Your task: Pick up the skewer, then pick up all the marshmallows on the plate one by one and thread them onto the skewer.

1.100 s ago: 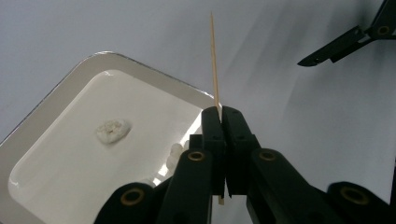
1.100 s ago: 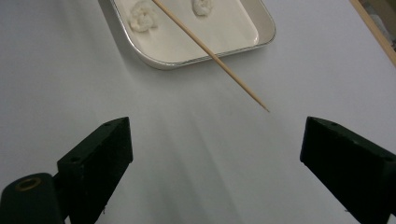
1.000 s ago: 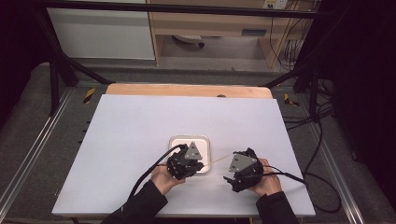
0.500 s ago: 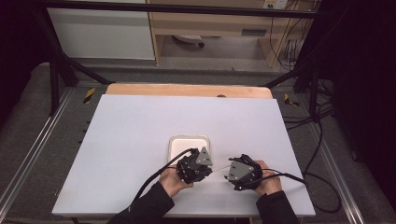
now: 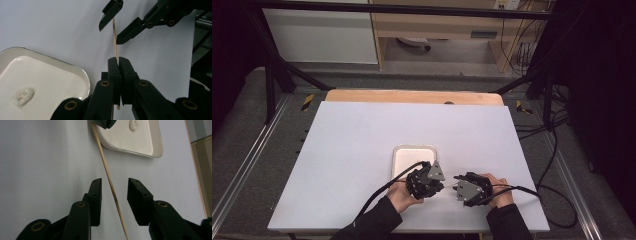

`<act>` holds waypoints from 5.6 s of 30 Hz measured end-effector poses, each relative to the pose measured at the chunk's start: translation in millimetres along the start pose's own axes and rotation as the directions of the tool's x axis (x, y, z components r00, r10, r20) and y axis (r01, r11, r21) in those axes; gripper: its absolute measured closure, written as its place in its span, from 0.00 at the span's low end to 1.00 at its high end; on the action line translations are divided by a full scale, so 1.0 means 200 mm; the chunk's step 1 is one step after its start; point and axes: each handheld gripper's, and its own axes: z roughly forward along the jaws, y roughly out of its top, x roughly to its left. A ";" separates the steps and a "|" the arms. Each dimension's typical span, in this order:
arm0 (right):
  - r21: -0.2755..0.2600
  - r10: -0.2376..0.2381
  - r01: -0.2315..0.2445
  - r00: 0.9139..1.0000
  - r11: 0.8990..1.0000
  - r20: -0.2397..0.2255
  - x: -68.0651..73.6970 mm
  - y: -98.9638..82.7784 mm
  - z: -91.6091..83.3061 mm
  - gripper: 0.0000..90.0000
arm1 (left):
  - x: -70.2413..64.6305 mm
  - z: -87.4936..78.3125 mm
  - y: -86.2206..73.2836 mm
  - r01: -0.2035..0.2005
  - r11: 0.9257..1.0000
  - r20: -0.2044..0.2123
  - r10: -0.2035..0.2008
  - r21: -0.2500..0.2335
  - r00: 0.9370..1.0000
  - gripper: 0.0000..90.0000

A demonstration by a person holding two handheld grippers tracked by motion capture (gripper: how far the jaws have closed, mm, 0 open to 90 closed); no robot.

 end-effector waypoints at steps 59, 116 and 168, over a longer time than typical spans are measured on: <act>0.125 -0.290 0.293 0.956 0.948 -0.044 0.00 0.08 0.03 0.99 | 0.06 0.11 0.04 -0.046 0.956 0.034 0.038 0.289 0.999 0.97; 0.002 0.725 -0.725 0.688 0.689 -0.044 -0.16 -0.11 -0.02 0.06 | 0.19 -0.28 -0.43 0.195 0.981 -0.131 -0.193 -0.003 0.972 0.98; -0.008 0.757 -0.764 0.640 0.645 -0.131 -0.38 0.33 0.45 0.10 | 0.23 -0.42 -0.77 0.336 0.923 -0.141 -0.364 -0.189 0.921 0.98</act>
